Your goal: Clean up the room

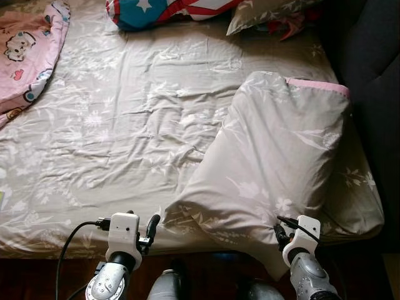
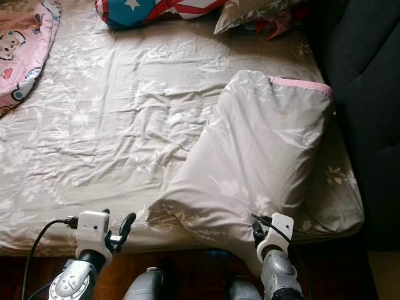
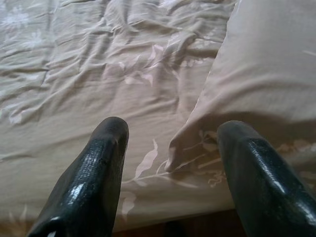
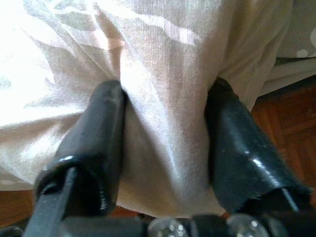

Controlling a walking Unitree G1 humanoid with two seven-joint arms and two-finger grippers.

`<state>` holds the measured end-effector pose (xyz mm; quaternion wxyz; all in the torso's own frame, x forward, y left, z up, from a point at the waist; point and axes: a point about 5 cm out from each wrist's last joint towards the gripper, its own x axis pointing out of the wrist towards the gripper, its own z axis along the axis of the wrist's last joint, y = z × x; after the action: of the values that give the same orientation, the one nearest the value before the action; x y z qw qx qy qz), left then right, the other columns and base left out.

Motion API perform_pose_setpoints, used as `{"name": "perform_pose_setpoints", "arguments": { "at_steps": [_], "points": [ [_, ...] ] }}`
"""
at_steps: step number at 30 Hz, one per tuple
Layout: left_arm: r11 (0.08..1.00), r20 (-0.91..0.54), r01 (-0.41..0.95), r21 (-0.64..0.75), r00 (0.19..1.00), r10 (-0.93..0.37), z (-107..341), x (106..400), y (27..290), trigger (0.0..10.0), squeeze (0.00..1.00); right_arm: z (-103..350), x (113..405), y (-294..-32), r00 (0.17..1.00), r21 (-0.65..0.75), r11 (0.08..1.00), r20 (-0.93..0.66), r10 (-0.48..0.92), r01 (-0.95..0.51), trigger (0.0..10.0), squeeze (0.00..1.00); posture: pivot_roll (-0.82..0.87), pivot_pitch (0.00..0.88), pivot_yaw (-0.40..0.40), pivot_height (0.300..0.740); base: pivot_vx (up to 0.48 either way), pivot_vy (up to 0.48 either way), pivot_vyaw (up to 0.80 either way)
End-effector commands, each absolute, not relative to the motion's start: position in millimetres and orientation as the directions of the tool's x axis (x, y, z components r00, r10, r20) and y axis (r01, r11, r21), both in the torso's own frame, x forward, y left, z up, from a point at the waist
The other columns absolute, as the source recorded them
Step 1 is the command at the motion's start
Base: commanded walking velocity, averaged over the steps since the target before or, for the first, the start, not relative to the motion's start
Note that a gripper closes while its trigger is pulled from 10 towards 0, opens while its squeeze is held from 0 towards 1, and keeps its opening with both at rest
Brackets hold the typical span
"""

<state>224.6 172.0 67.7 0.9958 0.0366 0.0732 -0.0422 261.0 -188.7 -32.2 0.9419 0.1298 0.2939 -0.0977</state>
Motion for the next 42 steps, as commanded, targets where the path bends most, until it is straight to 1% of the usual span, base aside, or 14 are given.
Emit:
{"name": "perform_pose_setpoints", "arguments": {
  "at_steps": [1, 4, 10, 19, 23, 25, 28, 31, 33, 34, 36, 37, 39, 42],
  "points": [
    [0.996, -0.193, 0.073, 0.051, 0.979, -0.062, 59, 220, 175, 10.0, 0.0, -59, 230, -172, 0.719, 0.199, 0.945, -0.693, -0.051, 0.26, 0.0, 0.0, 0.08, 0.382, 0.102, 0.74, 0.0, 0.0, 0.0],
    [0.996, -0.19, 0.082, 0.045, 0.979, -0.072, 57, 226, 172, 10.0, 0.0, -60, 228, -168, 0.716, 0.211, 0.939, -0.696, -0.051, 0.272, 0.0, 0.0, 0.05, 0.35, 0.097, 0.74, 0.0, 0.0, 0.0],
    [0.995, -0.174, 0.088, 0.041, 0.982, -0.079, 59, 238, 168, 10.0, 0.0, -61, 226, -171, 0.715, 0.206, 0.939, -0.697, -0.056, 0.275, 0.0, 0.0, 0.04, 0.325, 0.093, 0.74, 0.0, 0.0, 0.0],
    [0.996, -0.17, 0.083, 0.044, 0.983, -0.075, 56, 242, 169, 10.0, 0.0, -64, 221, -174, 0.71, 0.195, 0.946, -0.703, -0.05, 0.259, 0.0, 0.0, 0.03, 0.304, 0.088, 0.74, 0.0, 0.0, 0.0],
    [0.996, -0.168, 0.078, 0.044, 0.983, -0.07, 55, 245, 170, 10.0, 0.0, -62, 224, -173, 0.712, 0.176, 0.95, -0.699, -0.064, 0.259, 0.0, 0.0, 0.02, 0.283, 0.081, 0.74, 0.0, 0.0, 0.0],
    [0.996, -0.164, 0.074, 0.043, 0.984, -0.066, 54, 249, 170, 10.0, 0.0, -58, 231, -174, 0.723, 0.177, 0.949, -0.687, -0.069, 0.259, 0.0, 0.0, 0.01, 0.268, 0.076, 0.74, 0.0, 0.0, 0.0],
    [0.997, -0.158, 0.071, 0.042, 0.985, -0.064, 54, 252, 170, 10.0, 0.0, -50, 240, -182, 0.744, 0.173, 0.944, -0.661, -0.1, 0.281, 0.0, 0.0, 0.0, 0.257, 0.071, 0.74, 0.0, 0.0, 0.0],
    [0.997, -0.154, 0.069, 0.041, 0.986, -0.062, 53, 256, 169, 10.0, 0.0, -41, 249, -199, 0.754, 0.152, 0.931, -0.636, -0.167, 0.333, 0.0, 0.0, -0.03, 0.237, 0.061, 0.74, 0.0, 0.0, 0.0],
    [0.997, -0.15, 0.067, 0.037, 0.987, -0.06, 51, 261, 168, 10.0, 0.0, -29, 256, -229, 0.766, 0.104, 0.918, -0.591, -0.251, 0.381, 0.0, 0.0, -0.04, 0.222, 0.055, 0.74, 0.0, 0.0, 0.0],
    [0.997, -0.15, 0.067, 0.037, 0.987, -0.06, 51, 261, 168, 10.0, 0.0, -29, 256, -229, 0.766, 0.104, 0.918, -0.591, -0.251, 0.381, 0.0, 0.0, -0.04, 0.222, 0.055, 0.74, 0.0, 0.0, 0.0],
    [0.997, -0.146, 0.067, 0.034, 0.987, -0.062, 51, 264, 166, 10.0, 0.0, -20, 260, -247, 0.766, 0.079, 0.904, -0.565, -0.306, 0.42, 0.0, 0.0, -0.05, 0.212, 0.05, 0.74, 0.0, 0.0, 0.0],
    [0.997, -0.144, 0.067, 0.031, 0.988, -0.061, 51, 266, 165, 10.0, 0.0, -11, 262, -265, 0.761, 0.057, 0.884, -0.536, -0.365, 0.464, 0.0, 0.0, -0.07, 0.202, 0.048, 0.74, 0.0, 0.0, 0.0],
    [0.997, -0.141, 0.065, 0.028, 0.988, -0.061, 50, 268, 164, 10.0, 0.0, 6, 266, -293, 0.75, 0.029, 0.847, -0.482, -0.453, 0.53, 0.0, 0.0, -0.08, 0.194, 0.045, 0.74, 0.0, 0.0, 0.0],
    [0.998, -0.143, 0.065, 0.026, 0.988, -0.06, 48, 272, 163, 10.0, 0.0, 35, 272, -329, 0.745, -0.018, 0.814, -0.391, -0.54, 0.58, 0.0, 0.0, -0.11, 0.182, 0.041, 0.74, 0.0, 0.0, 0.0]
  ]
}}
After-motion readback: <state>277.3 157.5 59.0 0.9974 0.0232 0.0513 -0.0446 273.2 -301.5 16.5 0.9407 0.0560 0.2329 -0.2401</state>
